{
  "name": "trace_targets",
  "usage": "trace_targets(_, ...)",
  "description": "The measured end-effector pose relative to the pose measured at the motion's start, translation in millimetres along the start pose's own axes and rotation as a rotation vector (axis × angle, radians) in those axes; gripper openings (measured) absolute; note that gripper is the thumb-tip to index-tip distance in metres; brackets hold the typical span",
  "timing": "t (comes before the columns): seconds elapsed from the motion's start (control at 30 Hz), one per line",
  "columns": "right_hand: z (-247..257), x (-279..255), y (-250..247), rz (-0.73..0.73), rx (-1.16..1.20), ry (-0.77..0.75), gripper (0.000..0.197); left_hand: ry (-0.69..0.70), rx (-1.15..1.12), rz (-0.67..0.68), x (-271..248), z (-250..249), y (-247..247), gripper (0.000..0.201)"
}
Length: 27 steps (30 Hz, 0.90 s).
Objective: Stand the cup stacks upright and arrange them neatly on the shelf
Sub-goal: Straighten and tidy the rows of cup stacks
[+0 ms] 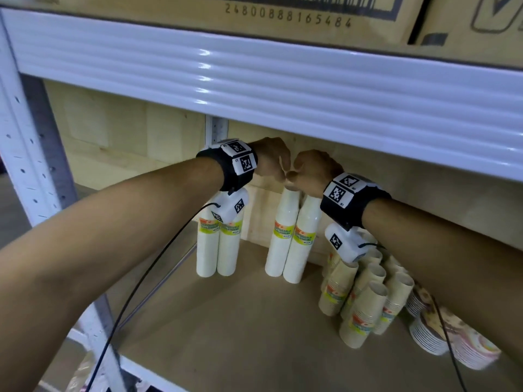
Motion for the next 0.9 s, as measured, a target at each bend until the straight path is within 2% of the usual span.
trace_targets(0.2,43.9,4.5,19.1,0.034,0.030,-0.107,0.042,-0.121,0.006,0.000,-20.0,42.5,-17.9,0.033)
trace_targets(0.43,81.7,7.9,68.5,0.168,0.123,-0.185,0.057,-0.213,0.006,0.067,-42.0,89.1,0.1,0.038)
trace_targets(0.63,95.6,11.8,101.9,0.263,0.105,-0.192,0.047,-0.282,-0.004,0.103,-54.0,114.8,32.9,0.043)
trace_targets(0.77,90.5,15.5,116.0,0.297,0.060,-0.179,0.028,-0.269,-0.014,0.099,-60.2,122.1,42.7,0.042)
trace_targets(0.9,89.8,15.4,117.0,0.298,0.064,-0.184,0.036,-0.248,-0.044,0.092,-62.1,119.8,43.4,0.038)
Point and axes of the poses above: each hand's wrist, its own x-axis towards the middle knuckle, its own y-axis out of the palm, z = x × y, the point moved 7 cm from there along x, towards the middle knuckle, and after that the axes turned 13 degrees about x, right-handed, at the moved point
